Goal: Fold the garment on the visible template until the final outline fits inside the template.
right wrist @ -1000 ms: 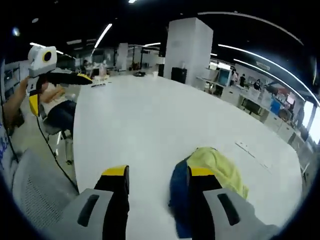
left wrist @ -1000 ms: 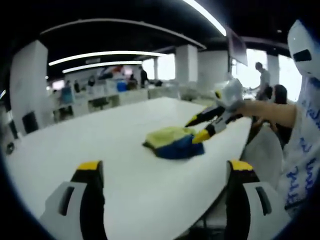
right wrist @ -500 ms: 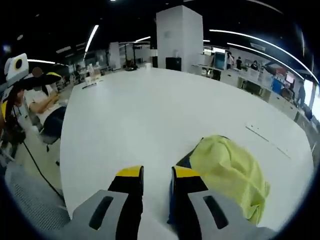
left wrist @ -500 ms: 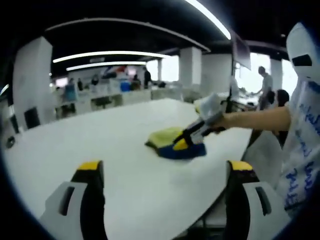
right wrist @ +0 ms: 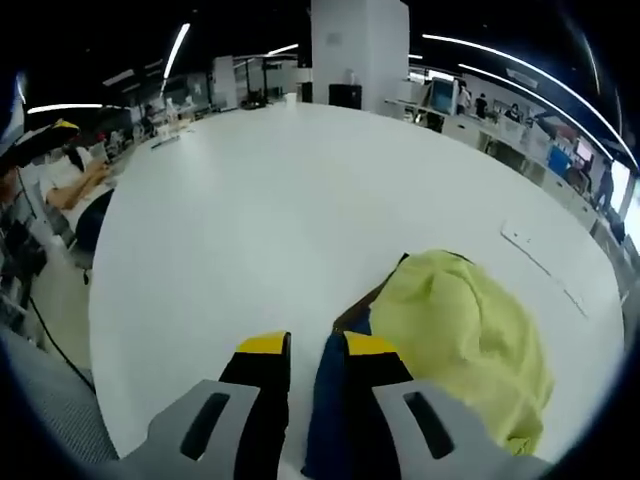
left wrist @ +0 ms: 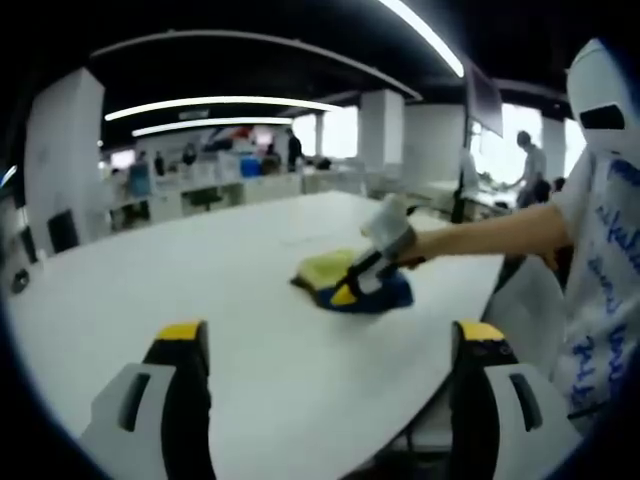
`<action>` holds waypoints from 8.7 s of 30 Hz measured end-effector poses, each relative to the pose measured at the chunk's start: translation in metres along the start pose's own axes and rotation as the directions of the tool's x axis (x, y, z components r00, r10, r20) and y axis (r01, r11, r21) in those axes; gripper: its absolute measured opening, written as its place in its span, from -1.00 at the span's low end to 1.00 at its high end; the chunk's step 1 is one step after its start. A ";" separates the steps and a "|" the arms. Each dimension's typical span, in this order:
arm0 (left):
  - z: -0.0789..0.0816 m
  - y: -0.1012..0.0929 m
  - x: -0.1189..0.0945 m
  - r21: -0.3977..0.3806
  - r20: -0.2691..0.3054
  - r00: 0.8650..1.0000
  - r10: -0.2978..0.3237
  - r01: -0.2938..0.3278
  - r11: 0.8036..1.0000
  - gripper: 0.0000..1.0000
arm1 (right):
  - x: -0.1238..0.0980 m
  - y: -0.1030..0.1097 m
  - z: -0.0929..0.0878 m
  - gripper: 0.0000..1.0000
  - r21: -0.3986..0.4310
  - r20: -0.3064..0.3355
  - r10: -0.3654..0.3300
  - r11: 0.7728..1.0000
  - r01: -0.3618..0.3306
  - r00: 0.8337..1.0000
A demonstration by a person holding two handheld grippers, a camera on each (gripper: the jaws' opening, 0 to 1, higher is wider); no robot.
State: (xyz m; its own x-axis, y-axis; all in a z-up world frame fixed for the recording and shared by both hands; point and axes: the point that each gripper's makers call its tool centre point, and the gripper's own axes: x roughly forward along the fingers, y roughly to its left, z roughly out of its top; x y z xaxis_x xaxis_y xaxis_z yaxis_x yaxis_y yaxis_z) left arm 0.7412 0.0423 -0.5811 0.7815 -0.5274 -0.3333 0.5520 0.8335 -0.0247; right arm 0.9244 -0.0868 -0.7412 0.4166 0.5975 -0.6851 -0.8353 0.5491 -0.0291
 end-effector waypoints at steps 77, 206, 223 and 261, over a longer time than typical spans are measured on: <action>-0.006 -0.005 -0.002 -0.004 -0.033 0.999 0.022 -0.022 1.000 0.82 | -0.043 -0.012 0.022 -0.94 0.014 0.099 -0.069 0.998 0.068 0.993; 0.032 -0.112 0.316 0.760 0.070 0.992 -0.101 0.012 0.650 -0.87 | -0.300 -0.067 -0.008 -0.94 0.094 0.408 -0.123 0.991 0.092 0.905; 0.036 -0.108 0.304 0.680 0.049 0.992 -0.116 0.052 0.731 -1.00 | -0.298 -0.071 -0.014 -0.94 0.133 0.411 -0.118 0.989 0.068 0.904; 0.104 -0.098 0.232 0.619 0.051 0.999 -0.018 -0.017 0.785 -1.00 | -0.308 -0.076 -0.006 -0.95 0.098 0.415 -0.137 0.990 0.105 0.900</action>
State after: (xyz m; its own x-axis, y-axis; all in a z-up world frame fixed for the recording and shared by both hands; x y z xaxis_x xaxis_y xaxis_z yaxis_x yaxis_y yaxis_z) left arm 0.8987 -0.1789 -0.5585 0.7853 -0.5497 -0.2847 0.5998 0.5619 0.5697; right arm 0.8574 -0.3167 -0.5325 0.6378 0.7048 -0.3106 -0.7475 0.6636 -0.0290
